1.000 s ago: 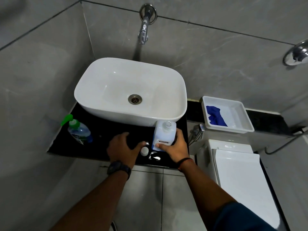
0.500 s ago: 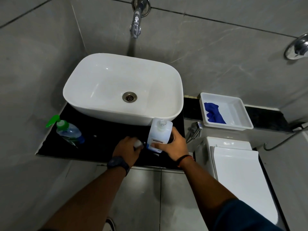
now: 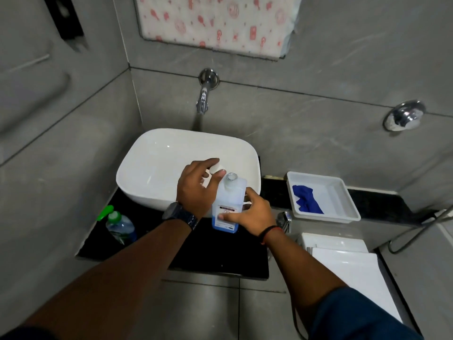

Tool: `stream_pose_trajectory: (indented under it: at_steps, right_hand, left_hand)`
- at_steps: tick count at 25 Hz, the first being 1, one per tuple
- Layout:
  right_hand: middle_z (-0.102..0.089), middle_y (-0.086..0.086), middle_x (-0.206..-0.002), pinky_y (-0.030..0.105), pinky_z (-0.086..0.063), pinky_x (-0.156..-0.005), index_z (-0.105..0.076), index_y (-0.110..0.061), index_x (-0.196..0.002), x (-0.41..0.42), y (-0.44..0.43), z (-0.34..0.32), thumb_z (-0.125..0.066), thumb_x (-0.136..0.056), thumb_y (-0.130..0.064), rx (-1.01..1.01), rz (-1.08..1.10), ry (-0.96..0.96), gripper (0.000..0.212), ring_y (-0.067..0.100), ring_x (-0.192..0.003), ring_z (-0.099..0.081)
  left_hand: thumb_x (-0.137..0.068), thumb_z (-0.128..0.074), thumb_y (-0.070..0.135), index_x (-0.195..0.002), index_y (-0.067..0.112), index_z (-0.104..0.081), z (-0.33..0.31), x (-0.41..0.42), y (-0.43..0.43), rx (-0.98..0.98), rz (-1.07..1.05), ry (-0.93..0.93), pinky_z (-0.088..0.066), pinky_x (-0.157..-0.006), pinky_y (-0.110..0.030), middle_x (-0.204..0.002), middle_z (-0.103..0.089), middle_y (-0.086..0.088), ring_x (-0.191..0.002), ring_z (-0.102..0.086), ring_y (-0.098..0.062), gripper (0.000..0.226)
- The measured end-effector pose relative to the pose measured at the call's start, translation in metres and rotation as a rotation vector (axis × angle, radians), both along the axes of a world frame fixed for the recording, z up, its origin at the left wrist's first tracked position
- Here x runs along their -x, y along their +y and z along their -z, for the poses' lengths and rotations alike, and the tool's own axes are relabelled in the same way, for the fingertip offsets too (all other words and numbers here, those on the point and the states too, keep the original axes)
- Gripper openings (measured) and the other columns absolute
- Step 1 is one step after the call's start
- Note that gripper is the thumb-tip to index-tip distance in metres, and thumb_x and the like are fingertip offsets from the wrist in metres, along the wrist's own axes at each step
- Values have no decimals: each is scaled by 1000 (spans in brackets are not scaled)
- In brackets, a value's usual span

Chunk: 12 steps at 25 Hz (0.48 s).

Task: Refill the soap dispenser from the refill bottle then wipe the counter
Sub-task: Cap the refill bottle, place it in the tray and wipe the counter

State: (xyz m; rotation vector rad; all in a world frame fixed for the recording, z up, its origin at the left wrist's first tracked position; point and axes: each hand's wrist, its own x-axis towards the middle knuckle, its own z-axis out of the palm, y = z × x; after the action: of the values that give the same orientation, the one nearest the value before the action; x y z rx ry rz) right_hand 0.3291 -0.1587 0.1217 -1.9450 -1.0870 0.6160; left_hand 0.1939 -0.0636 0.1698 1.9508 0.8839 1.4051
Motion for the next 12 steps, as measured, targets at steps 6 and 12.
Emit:
stream_pose_trajectory:
  at_steps: [6,12]
  right_hand:
    - [-69,-7,-103,35,-58,-81,-55,-35,-111,-6,6,-50,-82,-39,-70,-6,-26,-69,85,11,-87,-66]
    - [-67,-6,-107,31,-59,-80,-52,-35,-113,-5,7,-68,-80,-38,-73,-1,-30,-103,89,13,-89,-66]
  left_hand:
    - [-82,-62,40,-109,27,-64,-42,2,7,-97,142,144,-44,-70,-21,-94,-60,10,-79,-52,-9,30]
    - [-82,-63,37,-109,21,-66,-67,2,6,-226,199,274,-46,-77,-28,-97,-65,-4,-90,-55,-19,32]
